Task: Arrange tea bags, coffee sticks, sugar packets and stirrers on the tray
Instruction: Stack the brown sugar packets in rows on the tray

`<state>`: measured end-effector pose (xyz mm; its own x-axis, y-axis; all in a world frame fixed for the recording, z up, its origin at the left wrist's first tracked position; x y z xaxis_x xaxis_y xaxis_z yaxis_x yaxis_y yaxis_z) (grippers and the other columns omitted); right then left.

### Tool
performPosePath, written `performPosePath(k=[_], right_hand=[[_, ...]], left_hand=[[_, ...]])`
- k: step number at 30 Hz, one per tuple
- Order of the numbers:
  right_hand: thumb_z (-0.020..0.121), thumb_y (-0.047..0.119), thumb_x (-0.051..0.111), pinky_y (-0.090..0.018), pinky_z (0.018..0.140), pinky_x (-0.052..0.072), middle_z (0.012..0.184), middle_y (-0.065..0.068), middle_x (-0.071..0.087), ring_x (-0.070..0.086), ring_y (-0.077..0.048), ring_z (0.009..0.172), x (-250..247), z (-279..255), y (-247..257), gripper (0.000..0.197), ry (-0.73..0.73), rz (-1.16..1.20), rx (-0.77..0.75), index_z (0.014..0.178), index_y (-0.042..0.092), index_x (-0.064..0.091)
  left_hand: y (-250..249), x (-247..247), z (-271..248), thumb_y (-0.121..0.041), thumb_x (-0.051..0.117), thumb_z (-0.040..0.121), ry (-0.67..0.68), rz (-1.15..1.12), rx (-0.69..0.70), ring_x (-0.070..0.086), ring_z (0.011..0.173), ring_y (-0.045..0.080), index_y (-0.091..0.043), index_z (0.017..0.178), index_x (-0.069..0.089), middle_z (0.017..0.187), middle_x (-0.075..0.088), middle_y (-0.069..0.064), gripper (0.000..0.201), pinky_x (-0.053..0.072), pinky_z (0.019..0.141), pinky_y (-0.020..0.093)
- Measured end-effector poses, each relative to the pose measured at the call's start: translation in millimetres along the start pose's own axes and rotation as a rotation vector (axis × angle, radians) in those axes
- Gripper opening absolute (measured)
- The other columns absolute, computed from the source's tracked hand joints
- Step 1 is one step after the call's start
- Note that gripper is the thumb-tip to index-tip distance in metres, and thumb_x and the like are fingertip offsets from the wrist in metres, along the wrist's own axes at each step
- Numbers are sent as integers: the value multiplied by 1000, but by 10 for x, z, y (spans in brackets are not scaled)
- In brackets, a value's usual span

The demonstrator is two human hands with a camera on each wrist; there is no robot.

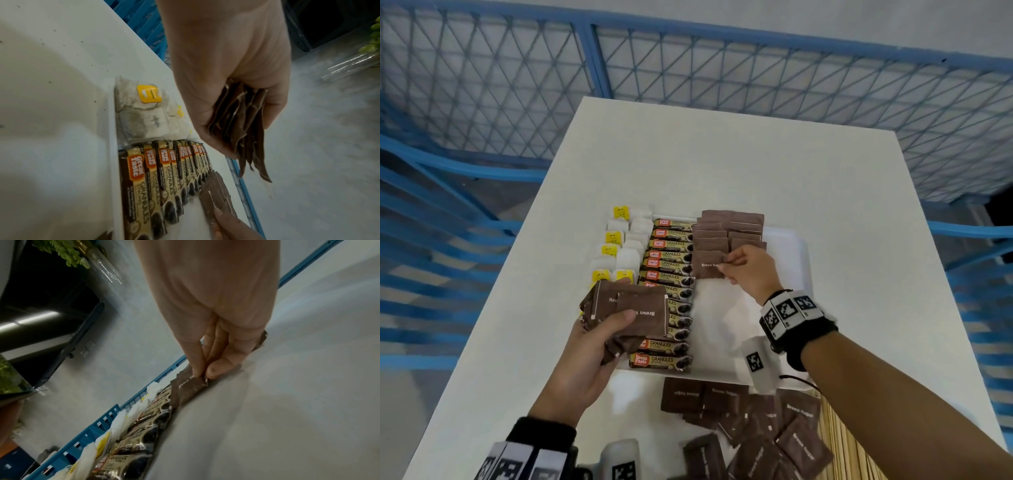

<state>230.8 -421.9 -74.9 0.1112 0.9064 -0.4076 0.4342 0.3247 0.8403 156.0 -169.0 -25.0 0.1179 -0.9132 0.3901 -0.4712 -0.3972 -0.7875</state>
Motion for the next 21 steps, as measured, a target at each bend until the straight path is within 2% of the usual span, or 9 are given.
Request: performPosePath(k=[3, 6, 8, 11, 15, 19, 21], right_hand=[[76, 3, 73, -32, 67, 56, 66, -4, 62, 59, -17, 58, -15, 8, -39, 22, -19, 11, 25, 73, 14, 54], [77, 3, 72, -30, 64, 56, 67, -4, 63, 59, -16, 56, -8, -6, -69, 20, -25, 20, 34, 76, 12, 54], [77, 3, 72, -28, 63, 56, 66, -5, 62, 59, -15, 55, -6, -13, -77, 19, -33, 26, 37, 77, 11, 54], [77, 3, 72, -33, 68, 56, 66, -4, 62, 59, -15, 56, -7, -6, -90, 20, -51, 38, 44, 76, 12, 54], [77, 2, 71, -35, 71, 56, 63, -4, 62, 59, -16, 56, -2, 5, -79, 23, -64, 44, 30, 73, 14, 52], [78, 3, 71, -32, 68, 55, 61, -4, 60, 57, -15, 53, 14, 14, -70, 23, -63, 48, 23, 73, 14, 51], [77, 6, 72, -25, 62, 52, 63, -1, 59, 56, -14, 54, 8, 17, -69, 24, -70, 35, 20, 73, 15, 50]], left_hand=[[7, 10, 43, -1, 54, 80, 14, 13, -10, 71, 85, 15, -14, 110, 63, 93, 74, 3, 34, 57, 65, 23], [47, 7, 63, -1, 55, 81, 17, 26, -29, 71, 82, 15, -14, 109, 63, 90, 75, 3, 32, 58, 65, 25], [72, 6, 68, -5, 57, 78, 20, 40, -36, 71, 85, 18, -15, 109, 64, 93, 74, 4, 33, 57, 70, 28], [103, 6, 67, -5, 58, 76, 28, 26, -43, 70, 89, 19, -17, 106, 66, 95, 74, 4, 32, 57, 74, 29], [105, 40, 57, 1, 53, 82, 43, 1, -28, 71, 81, 15, -16, 103, 64, 88, 75, 1, 30, 57, 62, 25], [112, 44, 64, 1, 52, 84, 38, -18, -28, 71, 80, 13, -15, 103, 63, 86, 74, 0, 28, 56, 61, 22], [120, 66, 68, 1, 52, 84, 52, -32, -35, 71, 81, 13, -14, 103, 64, 87, 74, 2, 27, 56, 62, 23]])
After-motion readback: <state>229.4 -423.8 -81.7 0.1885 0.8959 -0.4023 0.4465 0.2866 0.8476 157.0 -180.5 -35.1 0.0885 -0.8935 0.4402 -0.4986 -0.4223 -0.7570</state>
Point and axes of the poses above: each hand's wrist, its own z-axis towards the middle knuckle, its own x-axis out of the palm, y = z × x, the point moved 8 cm from there along z, towards the middle knuckle
